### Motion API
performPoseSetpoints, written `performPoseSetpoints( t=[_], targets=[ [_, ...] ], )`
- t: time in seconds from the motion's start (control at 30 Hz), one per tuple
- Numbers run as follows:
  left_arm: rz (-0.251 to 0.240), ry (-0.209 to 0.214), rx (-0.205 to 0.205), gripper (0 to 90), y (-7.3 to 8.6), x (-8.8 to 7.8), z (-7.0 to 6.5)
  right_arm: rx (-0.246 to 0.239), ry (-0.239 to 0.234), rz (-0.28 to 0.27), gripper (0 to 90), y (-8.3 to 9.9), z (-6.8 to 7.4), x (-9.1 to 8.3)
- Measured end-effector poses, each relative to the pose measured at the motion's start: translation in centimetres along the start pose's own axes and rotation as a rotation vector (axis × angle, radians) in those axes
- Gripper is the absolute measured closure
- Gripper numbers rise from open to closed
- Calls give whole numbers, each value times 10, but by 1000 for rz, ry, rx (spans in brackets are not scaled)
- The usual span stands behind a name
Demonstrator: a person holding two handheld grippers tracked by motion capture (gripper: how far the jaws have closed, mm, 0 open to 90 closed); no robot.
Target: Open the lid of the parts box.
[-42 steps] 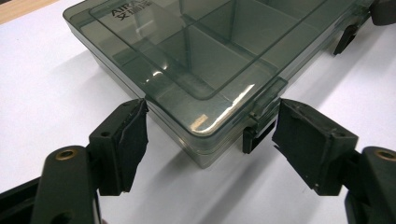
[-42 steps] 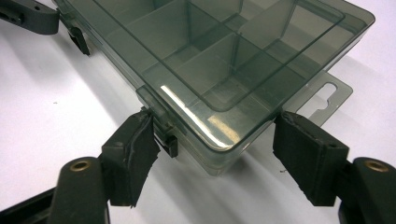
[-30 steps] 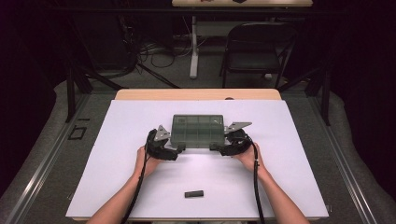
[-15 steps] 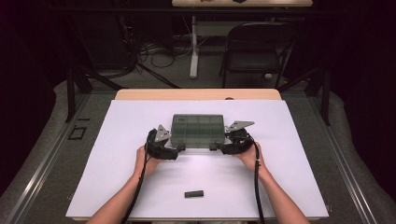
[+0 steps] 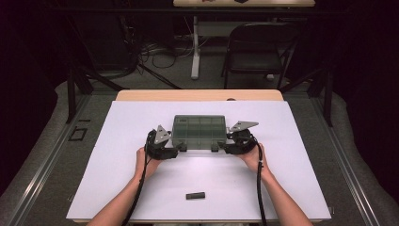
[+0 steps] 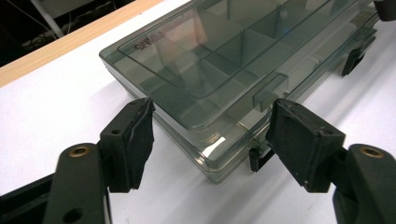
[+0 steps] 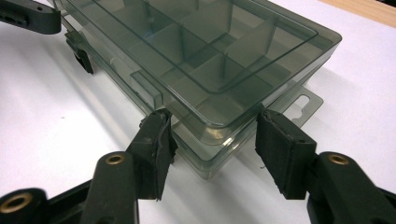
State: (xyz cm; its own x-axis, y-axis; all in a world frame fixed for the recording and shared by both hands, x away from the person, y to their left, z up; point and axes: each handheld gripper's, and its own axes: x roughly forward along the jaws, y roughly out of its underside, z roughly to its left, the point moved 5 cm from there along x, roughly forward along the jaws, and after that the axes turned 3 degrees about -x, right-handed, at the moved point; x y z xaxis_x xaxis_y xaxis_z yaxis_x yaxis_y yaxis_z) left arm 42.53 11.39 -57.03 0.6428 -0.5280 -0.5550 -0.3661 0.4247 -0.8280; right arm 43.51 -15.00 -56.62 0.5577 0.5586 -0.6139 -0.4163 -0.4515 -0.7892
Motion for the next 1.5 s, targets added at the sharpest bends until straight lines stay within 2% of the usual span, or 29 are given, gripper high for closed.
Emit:
performPoseSetpoints(
  t=[0.57,1.0,1.1,1.23,1.5],
  targets=[
    [-36,-40,34,388,-1,-2,-1,-4,12,-13,497,-2,-1,-3],
    [-57,-89,57,416,-2,-4,0,-6,16,-25,512,-3,0,-4],
    [-64,-94,67,436,-2,-4,-1,-27,18,-9,462,-3,0,-4],
    [-70,-92,68,447,-2,-4,-1,-48,29,-15,438,-3,0,-6],
    [-81,-95,63,464,-2,-5,-1,-118,100,-53,454,-7,0,-10]
  ],
)
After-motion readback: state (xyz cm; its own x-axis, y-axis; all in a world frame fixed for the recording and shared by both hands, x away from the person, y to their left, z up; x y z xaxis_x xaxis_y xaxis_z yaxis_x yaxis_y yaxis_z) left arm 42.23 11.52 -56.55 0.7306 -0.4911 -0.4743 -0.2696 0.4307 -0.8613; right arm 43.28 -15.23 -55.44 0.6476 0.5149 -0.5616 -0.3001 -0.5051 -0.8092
